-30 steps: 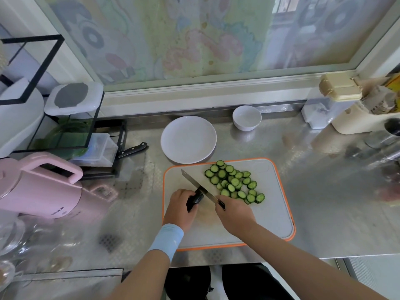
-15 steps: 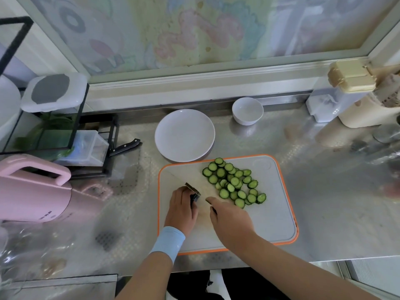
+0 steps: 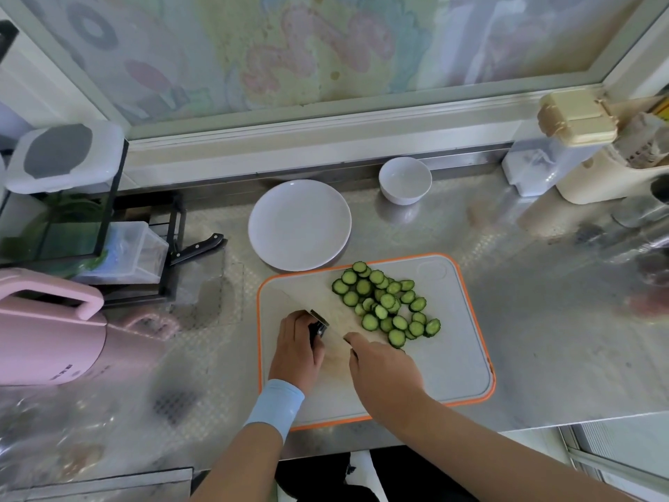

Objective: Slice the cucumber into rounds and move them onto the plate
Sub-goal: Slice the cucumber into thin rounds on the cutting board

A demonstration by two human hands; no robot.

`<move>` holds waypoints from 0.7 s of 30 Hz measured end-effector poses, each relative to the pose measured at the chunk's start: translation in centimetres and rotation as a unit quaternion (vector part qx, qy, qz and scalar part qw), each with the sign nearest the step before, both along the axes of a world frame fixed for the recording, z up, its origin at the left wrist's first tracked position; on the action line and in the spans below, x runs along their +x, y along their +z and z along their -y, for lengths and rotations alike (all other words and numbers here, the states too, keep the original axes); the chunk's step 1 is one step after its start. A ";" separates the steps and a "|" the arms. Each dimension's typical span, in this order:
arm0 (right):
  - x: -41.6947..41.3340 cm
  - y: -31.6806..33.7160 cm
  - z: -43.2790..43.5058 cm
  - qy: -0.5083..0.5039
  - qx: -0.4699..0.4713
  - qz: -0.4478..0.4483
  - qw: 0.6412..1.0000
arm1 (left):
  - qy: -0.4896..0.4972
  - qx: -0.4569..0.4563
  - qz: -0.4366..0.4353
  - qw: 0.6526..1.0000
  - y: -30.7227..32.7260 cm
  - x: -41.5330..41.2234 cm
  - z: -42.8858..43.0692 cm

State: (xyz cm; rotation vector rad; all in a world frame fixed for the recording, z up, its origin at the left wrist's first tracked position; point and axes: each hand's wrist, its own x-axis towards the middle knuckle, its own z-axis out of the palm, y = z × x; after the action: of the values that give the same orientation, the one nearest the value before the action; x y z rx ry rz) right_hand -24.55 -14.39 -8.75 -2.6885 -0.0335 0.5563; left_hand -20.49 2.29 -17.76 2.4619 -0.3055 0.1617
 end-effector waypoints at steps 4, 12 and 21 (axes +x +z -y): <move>0.7 0.1 -0.1 -0.012 0.005 -0.027 1.000 | -0.001 -0.009 0.003 1.000 -0.2 0.0 0.0; 2.3 0.4 -0.6 0.028 -0.040 -0.068 0.996 | 0.000 -0.018 0.005 1.000 -0.3 0.0 0.0; 3.0 -2.3 -0.8 -0.033 0.009 -0.067 0.997 | 0.017 -0.015 0.004 1.000 -0.1 -0.7 -0.1</move>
State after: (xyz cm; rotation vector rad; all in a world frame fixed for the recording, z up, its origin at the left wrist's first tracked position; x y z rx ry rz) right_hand -21.58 -13.56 -11.09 -2.6172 0.0872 0.7107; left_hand -21.16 2.39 -17.88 2.4374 -0.2619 0.1901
